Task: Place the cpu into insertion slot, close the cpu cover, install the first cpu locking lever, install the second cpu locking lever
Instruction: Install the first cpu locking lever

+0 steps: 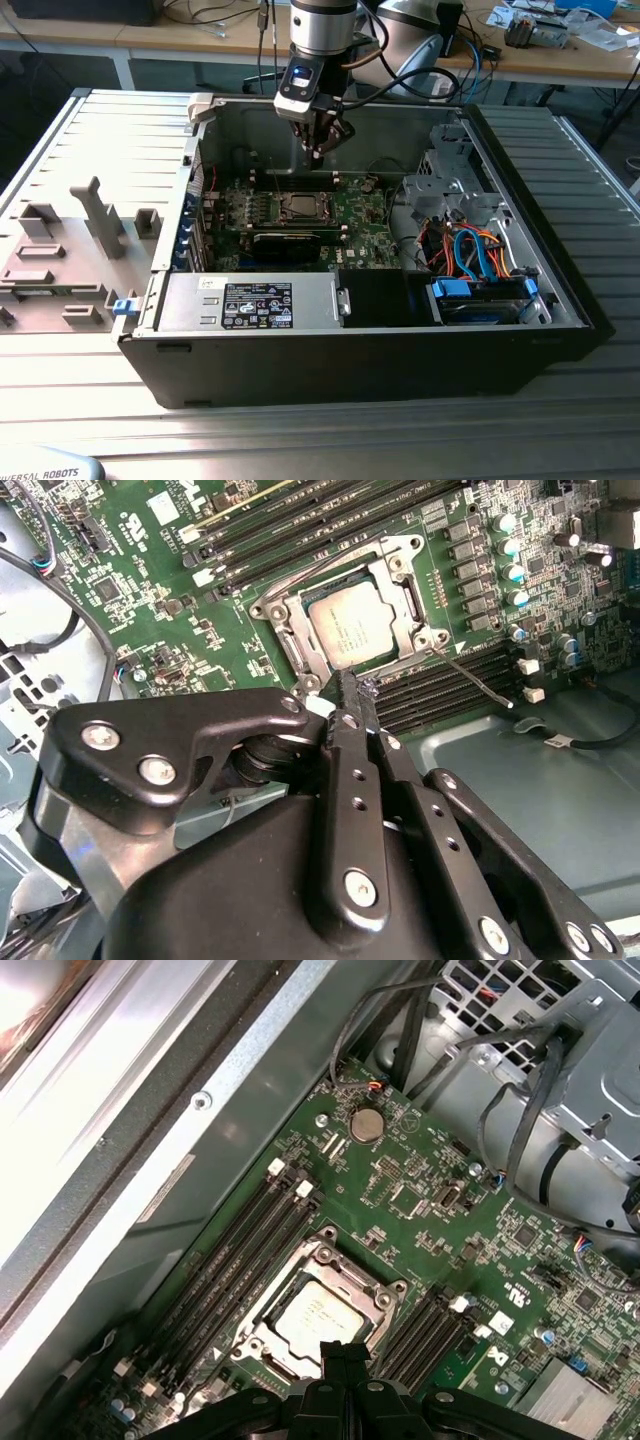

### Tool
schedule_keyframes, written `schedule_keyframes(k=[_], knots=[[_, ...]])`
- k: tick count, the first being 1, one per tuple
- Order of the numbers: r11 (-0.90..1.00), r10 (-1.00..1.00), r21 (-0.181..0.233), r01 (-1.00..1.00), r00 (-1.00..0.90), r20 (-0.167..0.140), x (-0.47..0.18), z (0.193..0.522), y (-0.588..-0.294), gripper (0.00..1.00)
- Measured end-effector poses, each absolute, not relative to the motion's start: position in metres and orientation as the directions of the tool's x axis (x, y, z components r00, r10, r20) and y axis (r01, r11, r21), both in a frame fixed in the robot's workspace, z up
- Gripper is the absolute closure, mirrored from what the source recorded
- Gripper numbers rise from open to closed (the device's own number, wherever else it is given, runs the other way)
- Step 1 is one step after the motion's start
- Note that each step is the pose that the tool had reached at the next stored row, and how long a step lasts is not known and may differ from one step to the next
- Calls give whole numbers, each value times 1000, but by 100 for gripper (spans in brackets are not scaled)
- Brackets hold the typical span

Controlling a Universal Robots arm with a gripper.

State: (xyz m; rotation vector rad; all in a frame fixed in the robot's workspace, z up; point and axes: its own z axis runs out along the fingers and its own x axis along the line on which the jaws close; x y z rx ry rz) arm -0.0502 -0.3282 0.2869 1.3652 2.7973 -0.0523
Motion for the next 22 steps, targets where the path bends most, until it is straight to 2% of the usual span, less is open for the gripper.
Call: schedule_keyframes(k=[22], knots=[[638,769,-18,770,-638,-40,-50,287,-328,89]])
